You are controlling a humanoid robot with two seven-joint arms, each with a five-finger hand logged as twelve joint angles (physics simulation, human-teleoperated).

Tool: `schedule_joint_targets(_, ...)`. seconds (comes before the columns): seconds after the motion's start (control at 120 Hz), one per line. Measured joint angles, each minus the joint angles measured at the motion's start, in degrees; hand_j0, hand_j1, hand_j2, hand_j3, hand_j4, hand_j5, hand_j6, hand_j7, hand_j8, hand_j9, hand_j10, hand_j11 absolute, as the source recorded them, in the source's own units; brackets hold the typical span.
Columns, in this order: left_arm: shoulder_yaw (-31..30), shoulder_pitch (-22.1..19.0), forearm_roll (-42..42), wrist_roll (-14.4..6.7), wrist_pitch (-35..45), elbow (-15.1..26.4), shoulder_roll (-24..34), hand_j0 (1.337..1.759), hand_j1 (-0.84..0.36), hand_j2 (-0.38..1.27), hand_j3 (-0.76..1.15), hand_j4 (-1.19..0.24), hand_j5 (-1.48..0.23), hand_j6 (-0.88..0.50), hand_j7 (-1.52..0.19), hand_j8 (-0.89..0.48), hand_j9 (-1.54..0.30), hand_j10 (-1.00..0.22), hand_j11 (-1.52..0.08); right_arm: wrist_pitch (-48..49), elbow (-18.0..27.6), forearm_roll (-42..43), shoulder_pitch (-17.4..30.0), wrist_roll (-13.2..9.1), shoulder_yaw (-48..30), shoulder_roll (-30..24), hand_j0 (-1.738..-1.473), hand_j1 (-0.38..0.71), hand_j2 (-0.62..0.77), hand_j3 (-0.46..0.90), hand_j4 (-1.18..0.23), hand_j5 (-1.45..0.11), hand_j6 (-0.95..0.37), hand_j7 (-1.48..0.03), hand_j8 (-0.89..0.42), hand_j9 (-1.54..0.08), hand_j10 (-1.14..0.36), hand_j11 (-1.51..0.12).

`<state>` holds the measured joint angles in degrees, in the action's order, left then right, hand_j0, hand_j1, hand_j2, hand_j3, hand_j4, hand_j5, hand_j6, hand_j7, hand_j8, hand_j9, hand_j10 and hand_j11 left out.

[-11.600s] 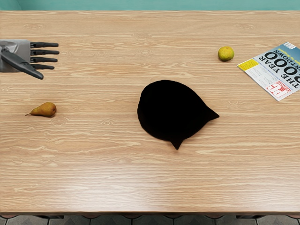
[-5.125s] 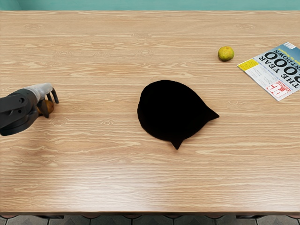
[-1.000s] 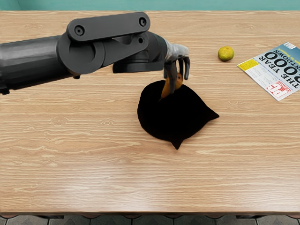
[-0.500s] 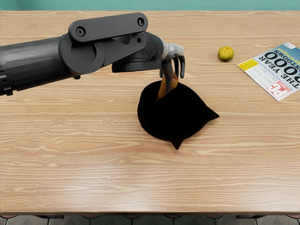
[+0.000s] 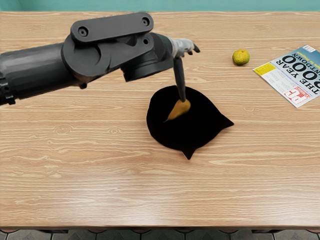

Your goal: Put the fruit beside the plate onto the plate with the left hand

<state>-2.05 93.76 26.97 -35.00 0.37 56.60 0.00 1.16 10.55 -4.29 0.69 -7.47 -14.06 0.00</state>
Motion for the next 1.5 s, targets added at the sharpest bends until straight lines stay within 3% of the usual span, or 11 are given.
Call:
schedule_joint_targets(0.125, 1.19, -1.03, -11.18, 0.00, 0.36, 6.09, 6.26, 1.658, 0.31, 0.04, 0.00, -0.04, -0.05, -0.03, -0.05, -0.03, -0.05, -0.04, -0.05, 0.00, 0.00, -0.01, 0.01, 0.00, -0.08, 0.00, -1.658, -0.32, -0.01, 0.00, -0.03, -0.03, -0.03, -0.03, -0.03, -0.03, -0.03, -0.03)
schedule_joint_targets(0.308, 6.30, -4.33, -19.90, 0.00, 3.80, 17.46, 14.23, 1.658, 0.33, 0.01, 0.00, -0.02, -0.02, -0.01, -0.02, -0.01, -0.02, -0.02, -0.02, -0.01, 0.06, -0.02, 0.01, 0.00, -0.16, 0.00, -1.658, -0.32, -0.01, 0.00, -0.03, -0.04, -0.03, -0.04, -0.03, -0.04, -0.03, -0.04)
schedule_joint_targets(0.417, 9.58, -8.89, -26.79, 0.00, 3.60, 23.03, 19.88, 1.658, 0.34, 0.01, 0.00, -0.01, -0.01, -0.01, -0.01, -0.01, -0.01, -0.01, -0.01, -0.01, 0.08, -0.02, 0.01, 0.00, -0.17, 0.00, -1.658, -0.32, -0.01, 0.00, -0.03, -0.04, -0.03, -0.04, -0.03, -0.04, -0.03, -0.04)
schedule_joint_targets(0.55, 13.05, -13.89, -34.41, 0.00, -0.72, 26.46, 27.93, 1.658, 0.34, 0.00, 0.00, -0.01, -0.01, 0.00, -0.01, 0.00, -0.01, -0.01, -0.01, 0.00, 0.32, -0.05, 0.01, 0.02, -0.20, 0.00, -1.658, -0.32, -0.01, 0.00, -0.03, -0.03, -0.03, -0.03, -0.03, -0.03, -0.03, -0.03)
schedule_joint_targets(0.683, 16.51, -19.27, -39.57, 0.00, -6.98, 27.54, 32.86, 1.658, 0.35, 0.00, 0.00, 0.00, 0.00, 0.00, 0.00, 0.00, 0.00, 0.00, 0.00, 0.00, 0.46, -0.09, 0.01, 0.01, -0.22, 0.00, -1.658, -0.32, -0.01, 0.00, -0.03, -0.03, -0.03, -0.03, -0.03, -0.03, -0.03, -0.03)
schedule_joint_targets(1.133, 18.95, -26.32, -48.44, 0.00, -20.35, 27.49, 51.63, 1.658, 0.35, 0.00, 0.00, 0.00, 0.00, 0.00, 0.00, 0.00, 0.00, 0.00, 0.00, 0.01, 0.53, -0.10, -0.07, 0.01, -0.25, 0.00, -1.658, -0.32, -0.01, 0.00, -0.03, -0.03, -0.03, -0.03, -0.03, -0.03, -0.03, -0.03)
schedule_joint_targets(1.5, 19.00, -29.80, -49.84, 0.00, -34.03, 21.40, 61.10, 1.658, 0.35, 0.00, 0.00, 0.00, 0.00, 0.00, 0.00, 0.00, 0.00, 0.00, 0.00, 0.02, 0.59, -0.10, -0.07, 0.04, -0.26, 0.00, -1.658, -0.32, -0.01, 0.00, -0.03, -0.03, -0.03, -0.03, -0.03, -0.03, -0.03, -0.03)
